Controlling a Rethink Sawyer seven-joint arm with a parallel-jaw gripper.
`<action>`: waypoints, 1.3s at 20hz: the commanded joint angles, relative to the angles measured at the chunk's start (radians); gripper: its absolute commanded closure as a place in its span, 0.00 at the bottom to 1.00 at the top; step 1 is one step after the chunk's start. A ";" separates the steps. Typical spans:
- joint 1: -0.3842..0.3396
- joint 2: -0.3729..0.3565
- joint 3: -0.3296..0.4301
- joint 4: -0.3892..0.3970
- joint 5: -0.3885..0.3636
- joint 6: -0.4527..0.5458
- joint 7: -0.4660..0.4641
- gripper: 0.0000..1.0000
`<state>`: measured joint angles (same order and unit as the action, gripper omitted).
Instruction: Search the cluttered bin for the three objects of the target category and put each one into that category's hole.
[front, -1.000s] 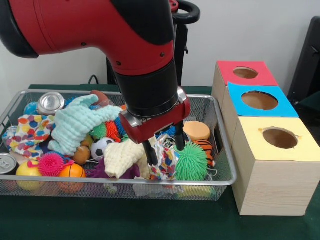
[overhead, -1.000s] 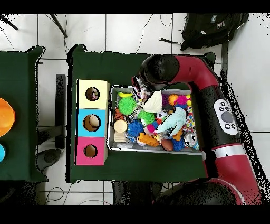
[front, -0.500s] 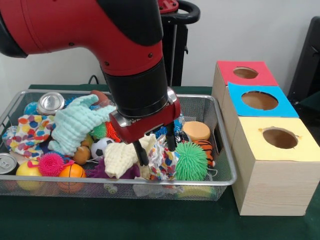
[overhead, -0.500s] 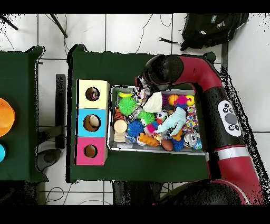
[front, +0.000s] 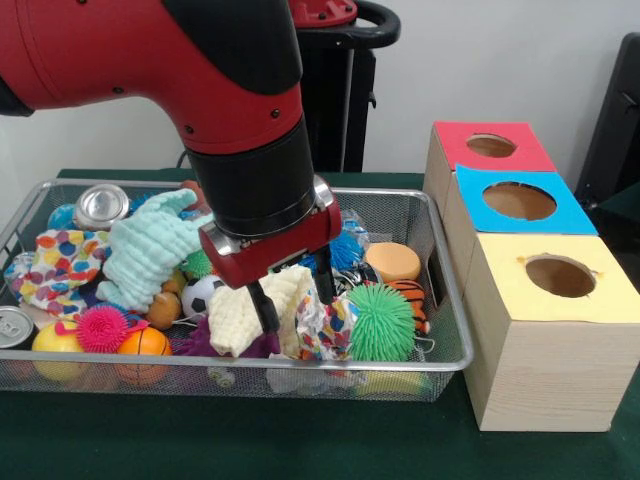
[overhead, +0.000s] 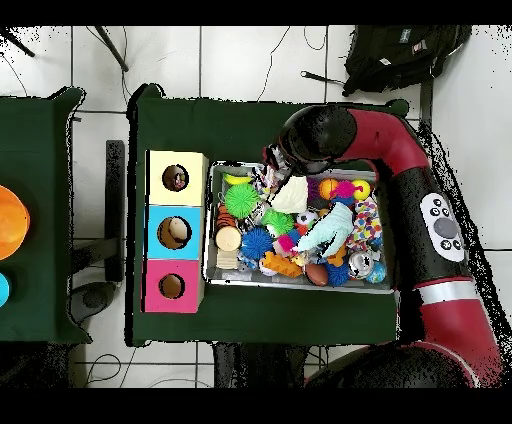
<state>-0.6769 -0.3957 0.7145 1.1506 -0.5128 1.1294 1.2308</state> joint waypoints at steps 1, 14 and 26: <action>-0.024 0.031 -0.049 0.124 -0.073 -0.033 -0.183 0.00; -0.033 -0.013 -0.052 0.261 -0.081 -0.110 -0.103 0.00; -0.040 -0.021 -0.044 0.296 -0.091 -0.138 -0.102 0.00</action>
<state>-0.6975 -0.4136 0.7142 1.3804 -0.5359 1.0503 1.2308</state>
